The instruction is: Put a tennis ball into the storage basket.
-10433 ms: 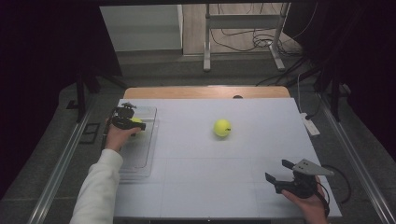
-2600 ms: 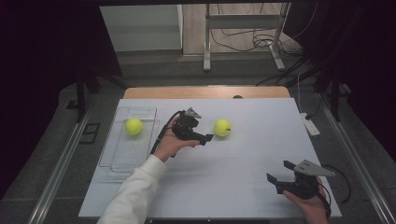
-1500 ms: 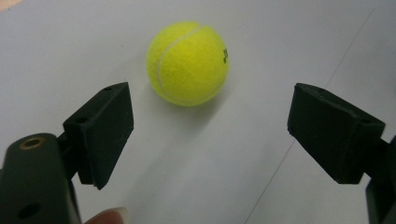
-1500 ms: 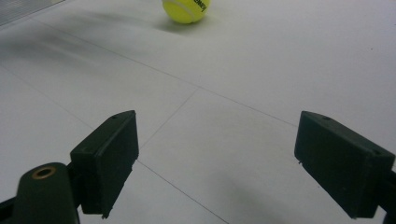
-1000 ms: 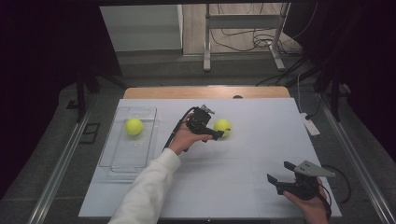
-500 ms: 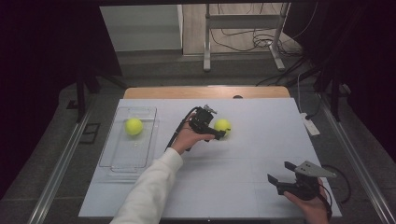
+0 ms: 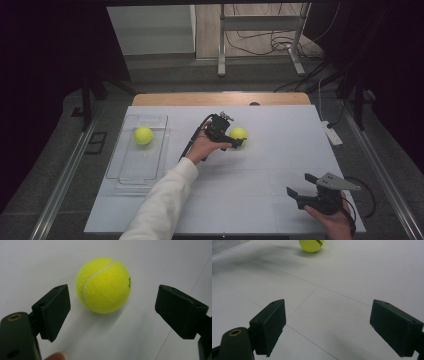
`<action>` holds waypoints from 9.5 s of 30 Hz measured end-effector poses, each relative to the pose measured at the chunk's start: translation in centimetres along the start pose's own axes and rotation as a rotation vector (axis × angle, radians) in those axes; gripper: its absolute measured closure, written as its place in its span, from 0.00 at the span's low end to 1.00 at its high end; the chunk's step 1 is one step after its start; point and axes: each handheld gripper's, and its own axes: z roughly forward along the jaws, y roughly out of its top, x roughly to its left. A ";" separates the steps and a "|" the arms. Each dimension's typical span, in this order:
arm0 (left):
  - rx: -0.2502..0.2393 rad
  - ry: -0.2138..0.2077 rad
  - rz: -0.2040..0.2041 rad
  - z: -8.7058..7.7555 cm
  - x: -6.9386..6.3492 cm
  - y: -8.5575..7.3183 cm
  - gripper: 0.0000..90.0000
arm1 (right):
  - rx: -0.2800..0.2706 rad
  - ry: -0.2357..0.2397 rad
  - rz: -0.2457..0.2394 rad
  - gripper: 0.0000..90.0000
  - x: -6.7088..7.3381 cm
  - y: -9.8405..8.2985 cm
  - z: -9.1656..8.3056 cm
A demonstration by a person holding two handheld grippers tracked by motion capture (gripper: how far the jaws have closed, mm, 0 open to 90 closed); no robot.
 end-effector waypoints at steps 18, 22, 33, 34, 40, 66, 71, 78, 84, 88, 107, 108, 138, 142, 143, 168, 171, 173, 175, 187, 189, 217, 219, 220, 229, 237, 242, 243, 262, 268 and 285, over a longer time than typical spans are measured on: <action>0.010 0.006 -0.022 1.8 0.5 0.6 0.14 | 0.003 -0.003 0.002 0.15 -0.1 -0.1 0.0; 0.012 0.006 -0.021 2.0 0.5 0.6 0.14 | 0.008 -0.003 -0.009 0.16 0.0 0.0 0.1; 0.023 0.003 -0.031 3.0 0.7 0.5 0.14 | 0.007 -0.001 -0.002 0.15 -0.1 -0.1 0.2; 0.022 0.001 -0.032 3.1 0.7 0.5 0.14 | 0.007 0.000 -0.001 0.16 -0.1 -0.1 0.2; 0.018 0.025 -0.029 3.5 0.8 0.5 0.17 | 0.007 -0.003 0.000 0.16 -0.2 -0.1 0.1; 0.013 0.023 -0.036 3.3 0.5 0.5 0.30 | 0.003 -0.009 0.003 0.16 -0.2 -0.2 0.0; -0.003 -0.003 -0.036 2.5 0.3 0.6 0.30 | 0.005 -0.012 0.005 0.16 -0.2 -0.2 -0.1; -0.027 -0.018 -0.027 1.4 -0.2 0.4 0.30 | 0.006 -0.014 0.003 0.16 -0.2 -0.2 -0.1; -0.047 -0.031 -0.016 0.4 -0.7 0.2 0.30 | 0.006 -0.021 0.003 0.16 -0.2 -0.2 -0.1; -0.056 -0.040 -0.009 -0.2 -1.0 0.0 0.30 | 0.004 -0.022 0.002 0.16 -0.1 -0.2 -0.2; -0.082 -0.042 0.017 -2.6 -1.5 -1.4 0.30 | 0.009 -0.025 -0.002 0.16 0.0 -0.2 -0.2; -0.084 -0.041 0.018 -2.7 -1.4 -1.4 0.30 | 0.008 -0.025 -0.002 0.16 0.0 -0.2 -0.2; -0.136 -0.050 0.059 -5.2 -2.9 -2.9 0.30 | 0.014 -0.028 -0.006 0.16 0.0 -0.2 -0.1; -0.143 -0.049 0.055 -5.5 -2.8 -3.3 0.30 | 0.017 -0.029 -0.005 0.16 0.1 -0.2 -0.1; -0.146 -0.050 0.052 -5.5 -2.8 -3.4 0.30 | 0.018 -0.029 -0.005 0.16 0.1 -0.2 0.0; -0.171 -0.049 0.030 -6.6 -2.2 -4.5 0.30 | 0.022 -0.032 -0.005 0.16 0.0 -0.3 0.0; -0.174 -0.047 0.030 -6.7 -2.2 -4.6 0.30 | 0.022 -0.032 -0.004 0.16 0.0 -0.3 0.0; -0.177 -0.046 0.028 -6.8 -2.2 -4.8 0.30 | 0.021 -0.032 -0.004 0.16 0.0 -0.3 0.0; -0.181 -0.045 0.030 -7.0 -2.2 -4.9 0.30 | 0.022 -0.032 -0.006 0.16 0.0 -0.3 0.0; -0.201 -0.021 0.034 -8.3 -2.3 -5.5 0.30 | 0.023 -0.034 -0.007 0.16 0.0 -0.3 0.0; -0.204 -0.028 0.029 -8.4 -2.3 -5.6 0.30 | 0.024 -0.033 -0.007 0.16 0.0 -0.3 0.0; -0.244 -0.010 0.018 -10.2 -1.6 -6.2 0.30 | 0.024 -0.038 -0.004 0.16 -0.2 -0.4 -0.1; -0.246 -0.011 0.018 -10.4 -1.5 -6.2 0.30 | 0.024 -0.038 -0.003 0.16 -0.2 -0.4 -0.1; -0.246 -0.011 0.019 -10.5 -1.5 -6.2 0.30 | 0.025 -0.038 -0.004 0.16 -0.2 -0.4 -0.1; -0.254 -0.002 0.022 -10.9 -1.5 -6.2 0.30 | 0.022 -0.038 -0.004 0.16 -0.2 -0.4 -0.1; -0.262 0.009 0.012 -11.6 -1.1 -6.5 0.30 | 0.019 -0.037 -0.004 0.16 -0.1 -0.4 -0.2; -0.267 0.017 0.009 -12.1 -0.9 -6.7 0.30 | 0.017 -0.036 -0.003 0.16 -0.2 -0.4 -0.2; -0.269 0.019 0.007 -12.2 -0.8 -6.7 0.30 | 0.017 -0.036 -0.004 0.16 -0.2 -0.4 -0.2; -0.281 0.045 -0.001 -13.5 -0.1 -7.2 0.30 | 0.018 -0.035 -0.007 0.15 -0.1 -0.4 -0.2; -0.290 0.057 -0.004 -14.0 0.2 -7.2 0.30 | 0.018 -0.034 -0.005 0.15 -0.2 -0.4 -0.2; -0.312 0.093 -0.025 -15.2 1.1 -7.6 0.30 | 0.016 -0.035 -0.007 0.15 -0.1 -0.4 -0.2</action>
